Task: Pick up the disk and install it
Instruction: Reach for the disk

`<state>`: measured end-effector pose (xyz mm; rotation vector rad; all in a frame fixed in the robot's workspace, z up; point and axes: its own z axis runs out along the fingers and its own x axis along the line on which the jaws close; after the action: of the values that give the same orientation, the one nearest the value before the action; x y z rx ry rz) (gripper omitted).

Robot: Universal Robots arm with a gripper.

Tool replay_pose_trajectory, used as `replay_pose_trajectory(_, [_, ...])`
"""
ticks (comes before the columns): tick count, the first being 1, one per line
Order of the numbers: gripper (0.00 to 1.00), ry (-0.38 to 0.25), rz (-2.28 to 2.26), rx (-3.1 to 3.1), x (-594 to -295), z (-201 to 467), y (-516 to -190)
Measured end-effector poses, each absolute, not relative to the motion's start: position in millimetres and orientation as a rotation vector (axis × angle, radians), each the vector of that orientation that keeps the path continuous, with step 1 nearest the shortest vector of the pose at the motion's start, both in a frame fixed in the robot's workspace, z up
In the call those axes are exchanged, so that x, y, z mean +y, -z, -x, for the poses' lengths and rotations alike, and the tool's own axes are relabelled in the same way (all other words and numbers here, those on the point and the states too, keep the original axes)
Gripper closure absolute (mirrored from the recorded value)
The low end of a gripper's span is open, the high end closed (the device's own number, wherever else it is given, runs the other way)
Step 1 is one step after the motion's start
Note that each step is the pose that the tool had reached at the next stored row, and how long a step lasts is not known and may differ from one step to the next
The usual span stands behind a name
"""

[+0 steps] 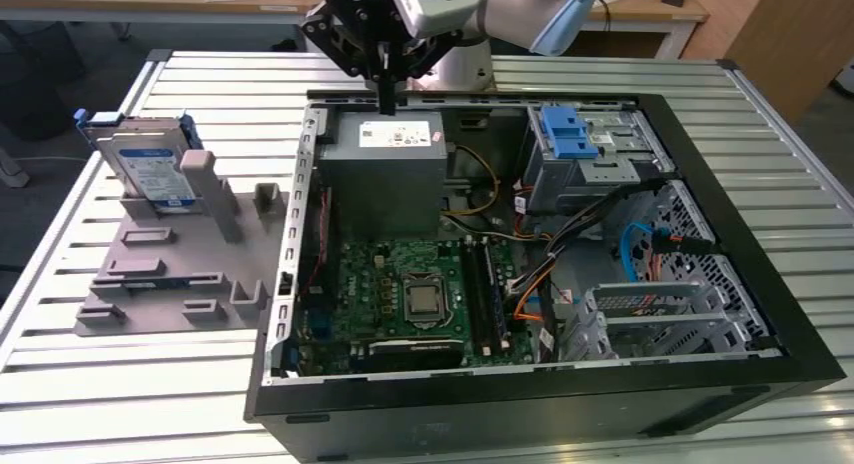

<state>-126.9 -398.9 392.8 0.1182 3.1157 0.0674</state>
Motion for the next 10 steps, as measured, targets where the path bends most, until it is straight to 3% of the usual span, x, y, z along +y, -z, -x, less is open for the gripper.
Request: replay_pose_trajectory(10, [0.89,-0.067,-0.118,3.116,-398.9,132.0,-392.3])
